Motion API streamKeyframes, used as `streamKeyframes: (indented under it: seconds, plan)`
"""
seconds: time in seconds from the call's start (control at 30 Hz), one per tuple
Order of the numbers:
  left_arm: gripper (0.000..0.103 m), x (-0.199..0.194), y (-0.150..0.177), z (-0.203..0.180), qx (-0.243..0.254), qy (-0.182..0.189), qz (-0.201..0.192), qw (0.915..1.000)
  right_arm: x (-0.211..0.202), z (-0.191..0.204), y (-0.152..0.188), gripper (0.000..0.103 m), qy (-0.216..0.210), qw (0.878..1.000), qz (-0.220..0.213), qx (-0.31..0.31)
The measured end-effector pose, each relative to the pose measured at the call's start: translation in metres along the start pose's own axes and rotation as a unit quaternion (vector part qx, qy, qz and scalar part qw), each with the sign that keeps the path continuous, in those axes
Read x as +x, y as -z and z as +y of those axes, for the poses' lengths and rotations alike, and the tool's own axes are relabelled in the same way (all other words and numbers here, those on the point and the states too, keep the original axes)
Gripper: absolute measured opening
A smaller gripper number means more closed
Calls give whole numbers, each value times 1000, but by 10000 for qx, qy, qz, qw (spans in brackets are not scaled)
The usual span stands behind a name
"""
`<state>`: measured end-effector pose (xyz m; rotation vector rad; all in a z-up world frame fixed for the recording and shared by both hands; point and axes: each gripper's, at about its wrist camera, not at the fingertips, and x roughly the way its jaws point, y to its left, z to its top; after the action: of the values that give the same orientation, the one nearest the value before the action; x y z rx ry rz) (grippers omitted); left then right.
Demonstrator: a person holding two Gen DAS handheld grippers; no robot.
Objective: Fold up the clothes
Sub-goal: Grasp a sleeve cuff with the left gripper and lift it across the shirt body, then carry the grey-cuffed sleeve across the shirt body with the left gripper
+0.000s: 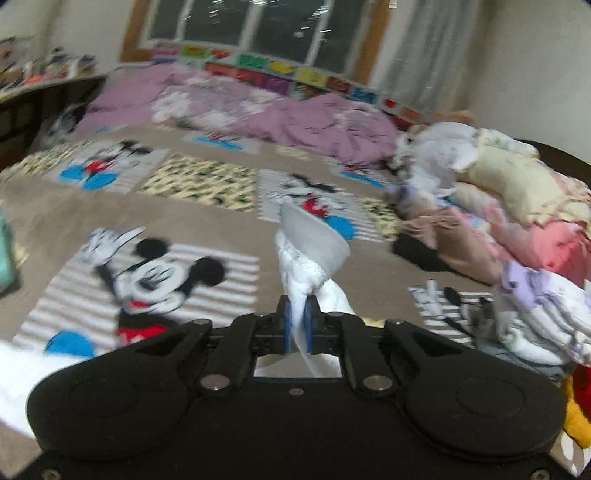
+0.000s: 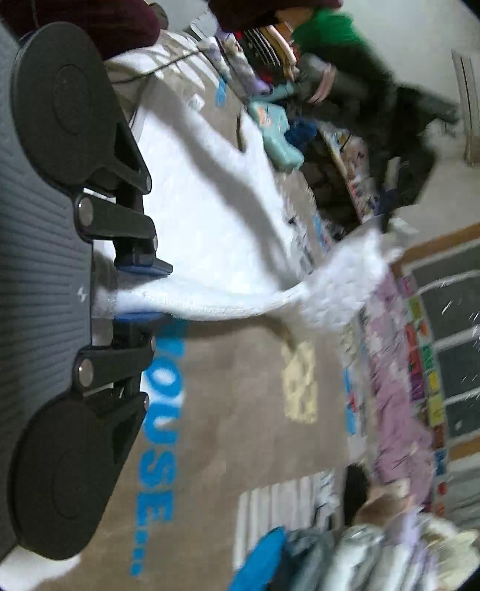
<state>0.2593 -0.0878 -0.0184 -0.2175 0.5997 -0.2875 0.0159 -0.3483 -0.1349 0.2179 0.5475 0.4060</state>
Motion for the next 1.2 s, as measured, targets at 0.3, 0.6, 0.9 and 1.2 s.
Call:
streamKeyframes:
  seconds: [0.3, 0.6, 0.9, 1.2]
  plan:
    - [6, -3, 24, 70, -773, -38, -42, 9970, 14, 51, -6, 18, -200, 9956, 58, -918]
    - [6, 10, 44, 99, -945, -51, 18, 9955, 55, 70, -2, 19, -469, 9926, 494, -1003]
    - [6, 4, 59, 86, -254, -60, -207, 9994, 60, 47, -2, 30, -971, 9942, 463, 13]
    - [6, -34, 61, 26, 1329, 426, -798, 9870, 58, 35, 3, 42, -1309, 9880, 341, 741]
